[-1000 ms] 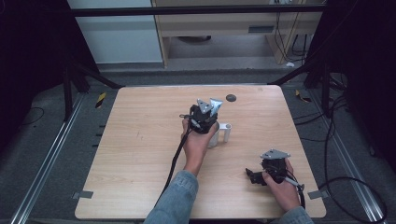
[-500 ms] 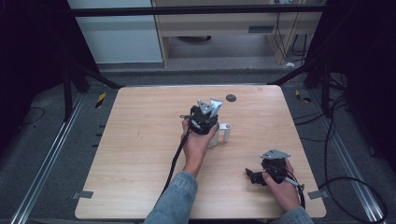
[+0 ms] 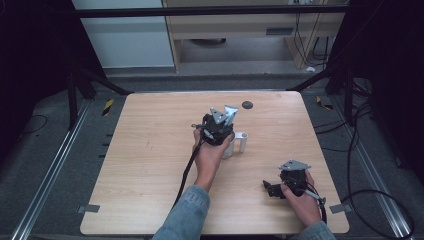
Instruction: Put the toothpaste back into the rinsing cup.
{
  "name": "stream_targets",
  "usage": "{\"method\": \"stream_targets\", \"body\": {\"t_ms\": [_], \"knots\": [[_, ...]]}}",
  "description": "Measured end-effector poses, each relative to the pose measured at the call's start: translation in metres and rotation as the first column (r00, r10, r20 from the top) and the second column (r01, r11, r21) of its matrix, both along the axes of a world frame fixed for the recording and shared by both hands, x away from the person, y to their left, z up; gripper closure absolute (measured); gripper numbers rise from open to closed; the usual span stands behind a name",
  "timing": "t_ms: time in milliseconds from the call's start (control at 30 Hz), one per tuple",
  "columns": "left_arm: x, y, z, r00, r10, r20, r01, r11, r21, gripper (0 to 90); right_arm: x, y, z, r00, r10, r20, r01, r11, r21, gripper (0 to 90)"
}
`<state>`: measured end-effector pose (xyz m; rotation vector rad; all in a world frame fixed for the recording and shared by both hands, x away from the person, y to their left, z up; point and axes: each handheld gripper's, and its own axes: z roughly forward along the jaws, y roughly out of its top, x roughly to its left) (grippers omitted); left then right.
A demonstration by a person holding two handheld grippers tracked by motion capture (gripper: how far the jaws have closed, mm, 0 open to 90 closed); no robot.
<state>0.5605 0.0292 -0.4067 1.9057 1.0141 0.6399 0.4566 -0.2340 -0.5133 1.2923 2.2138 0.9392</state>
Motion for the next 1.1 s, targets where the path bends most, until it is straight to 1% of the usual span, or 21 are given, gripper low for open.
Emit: {"method": "stream_targets", "body": {"t_ms": [67, 133, 300, 367, 400, 467, 633, 833, 900, 1000, 1100], "knots": [[-0.001, 0.0, 0.001, 1.0, 0.002, 0.004, -0.002, 1.0, 0.002, 61.0, 0.0, 0.0, 0.0, 1.0, 0.0, 0.0, 0.0, 1.0, 0.001, 0.4], [-0.002, 0.0, 0.001, 0.9999, 0.003, 0.012, -0.003, 1.0, 0.006, 58.5, 0.0, 0.0, 0.0, 1.0, 0.0, 0.0, 0.0, 1.0, 0.001, 0.4], [-0.005, 0.0, 0.004, 0.9999, 0.001, 0.014, -0.001, 1.0, 0.009, 53.6, 0.0, 0.0, 0.0, 1.0, 0.0, 0.001, 0.0, 1.0, 0.0, 0.4], [-0.006, 0.0, 0.005, 0.9999, 0.0, 0.013, 0.0, 0.9999, 0.012, 48.6, 0.0, 0.0, 0.0, 1.0, 0.0, 0.0, 0.0, 1.0, 0.001, 0.4], [-0.007, 0.0, 0.005, 0.9999, 0.002, 0.016, -0.002, 0.9998, 0.019, 48.6, 0.0, 0.0, 0.0, 1.0, 0.0, 0.0, 0.0, 1.0, 0.001, 0.4], [-0.009, 0.0, 0.006, 0.9998, -0.002, 0.019, 0.001, 0.9996, 0.03, 45.3, 0.0, 0.0, 0.0, 1.0, 0.0, 0.0, 0.0, 1.0, 0.0, 0.4], [-0.016, 0.0, 0.008, 0.9998, -0.008, 0.017, 0.008, 0.9997, 0.023, 37.9, 0.0, 0.0, 0.0, 1.0, -0.001, 0.001, 0.001, 1.0, -0.001, 0.4], [-0.023, 0.004, 0.008, 0.9997, -0.025, 0.002, 0.025, 0.9995, 0.017, 35.7, 0.0, 0.0, 0.0, 1.0, -0.001, 0.001, 0.001, 1.0, -0.002, 0.5], [-0.026, 0.005, 0.007, 0.9996, -0.029, 0.005, 0.029, 0.9994, 0.02, 35.0, 0.0, 0.0, 0.0, 1.0, -0.001, 0.002, 0.001, 1.0, -0.003, 0.5], [-0.027, 0.006, 0.008, 0.9985, -0.055, -0.007, 0.055, 0.9984, 0.012, 34.3, 0.0, 0.0, 0.0, 1.0, -0.001, 0.001, 0.001, 1.0, -0.002, 0.5], [-0.029, 0.006, 0.009, 0.998, -0.062, -0.006, 0.062, 0.9979, 0.018, 29.8, 0.0, 0.0, 0.0, 1.0, -0.001, 0.001, 0.001, 1.0, -0.002, 0.5]]}}
